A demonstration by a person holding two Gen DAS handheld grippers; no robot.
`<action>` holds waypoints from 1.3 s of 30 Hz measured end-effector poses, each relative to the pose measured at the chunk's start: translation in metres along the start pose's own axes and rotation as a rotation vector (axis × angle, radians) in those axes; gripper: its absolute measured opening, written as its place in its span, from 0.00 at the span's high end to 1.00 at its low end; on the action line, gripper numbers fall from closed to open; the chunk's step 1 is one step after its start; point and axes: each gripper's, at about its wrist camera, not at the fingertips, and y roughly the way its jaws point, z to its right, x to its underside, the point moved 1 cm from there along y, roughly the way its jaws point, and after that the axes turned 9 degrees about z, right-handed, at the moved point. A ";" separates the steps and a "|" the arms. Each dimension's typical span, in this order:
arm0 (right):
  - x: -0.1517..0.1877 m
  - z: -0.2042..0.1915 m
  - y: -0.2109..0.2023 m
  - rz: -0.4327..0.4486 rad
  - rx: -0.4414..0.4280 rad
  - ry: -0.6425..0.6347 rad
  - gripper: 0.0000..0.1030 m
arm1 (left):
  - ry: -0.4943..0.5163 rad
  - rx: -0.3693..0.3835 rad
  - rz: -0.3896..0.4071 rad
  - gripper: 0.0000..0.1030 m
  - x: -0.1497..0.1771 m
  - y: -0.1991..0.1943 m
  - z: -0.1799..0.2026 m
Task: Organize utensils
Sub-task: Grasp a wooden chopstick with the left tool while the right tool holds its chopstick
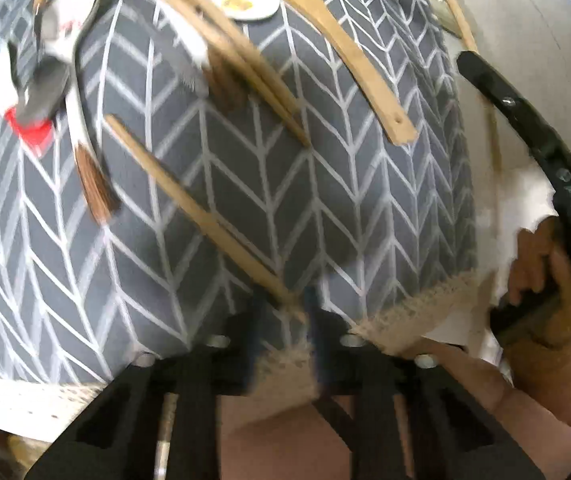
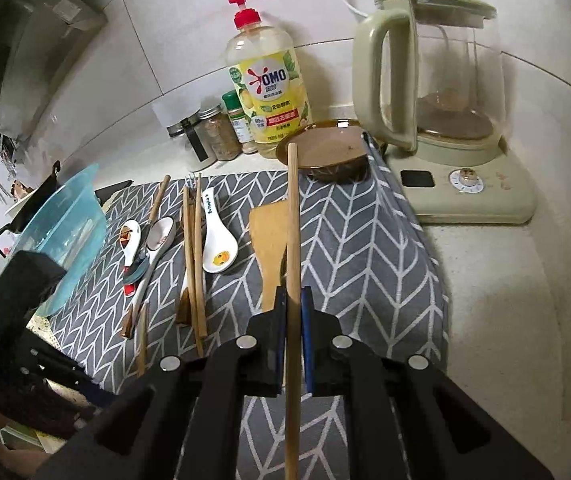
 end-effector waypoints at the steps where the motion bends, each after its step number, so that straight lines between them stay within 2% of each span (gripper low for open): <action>1: 0.000 0.002 -0.001 0.001 0.005 0.001 0.93 | 0.019 -0.023 0.018 0.84 -0.004 0.000 0.005; 5: 0.000 0.007 -0.006 0.006 0.023 0.006 0.93 | 0.097 -0.085 0.086 0.87 -0.014 0.000 0.020; 6: 0.000 0.009 -0.007 0.010 0.026 0.007 0.93 | 0.100 -0.077 0.108 0.90 -0.017 0.000 0.023; 7: -0.001 0.010 -0.008 0.013 0.029 0.011 0.93 | 0.097 -0.070 0.142 1.00 -0.023 -0.010 0.017; 11: 0.001 0.007 -0.007 0.007 0.018 0.015 0.93 | 0.098 -0.110 0.215 1.00 -0.038 -0.036 0.010; 13: 0.002 0.002 -0.007 0.009 0.007 0.012 0.93 | 0.087 -0.106 0.174 1.00 -0.041 -0.040 0.000; 15: 0.002 -0.002 -0.006 0.008 -0.002 0.010 0.93 | 0.062 -0.088 0.139 0.85 -0.038 -0.036 -0.002; 16: 0.002 -0.003 -0.005 0.008 -0.004 0.009 0.93 | 0.071 -0.105 0.124 0.61 -0.032 -0.032 0.000; 17: 0.001 -0.004 -0.004 0.008 -0.006 0.008 0.93 | 0.093 -0.154 0.110 0.51 -0.030 -0.024 0.008; 18: 0.001 -0.005 -0.005 0.009 -0.007 0.006 0.93 | 0.099 -0.175 0.103 0.51 -0.020 -0.015 0.007; 20: 0.000 -0.006 -0.006 0.010 -0.001 -0.005 0.93 | 0.059 -0.149 0.069 0.51 -0.020 0.000 0.015; 21: 0.000 -0.005 -0.007 0.013 0.000 -0.007 0.93 | 0.051 -0.160 0.070 0.51 -0.021 0.005 0.018; 24: -0.001 -0.004 -0.009 0.018 0.003 -0.007 0.93 | 0.107 -0.249 0.098 0.79 -0.029 0.019 0.039; 25: -0.001 -0.005 -0.010 0.019 0.002 -0.011 0.93 | 0.113 -0.270 0.109 0.83 -0.031 0.022 0.043; 27: 0.000 -0.006 -0.010 0.018 0.000 -0.015 0.93 | 0.117 -0.248 0.140 0.84 -0.032 0.022 0.043; 29: 0.001 -0.007 -0.009 0.012 -0.005 -0.013 0.93 | 0.075 -0.177 0.171 0.86 -0.029 0.017 0.032; 32: 0.002 -0.010 -0.010 0.006 -0.017 -0.006 0.93 | 0.020 -0.108 0.209 0.93 -0.022 -0.014 0.009; 36: 0.003 -0.015 -0.007 -0.017 -0.061 0.037 0.93 | 0.034 -0.121 0.291 0.93 -0.018 -0.049 -0.005; 39: 0.006 -0.019 -0.001 -0.047 -0.116 0.108 0.93 | 0.000 -0.124 0.324 0.93 -0.026 -0.062 -0.019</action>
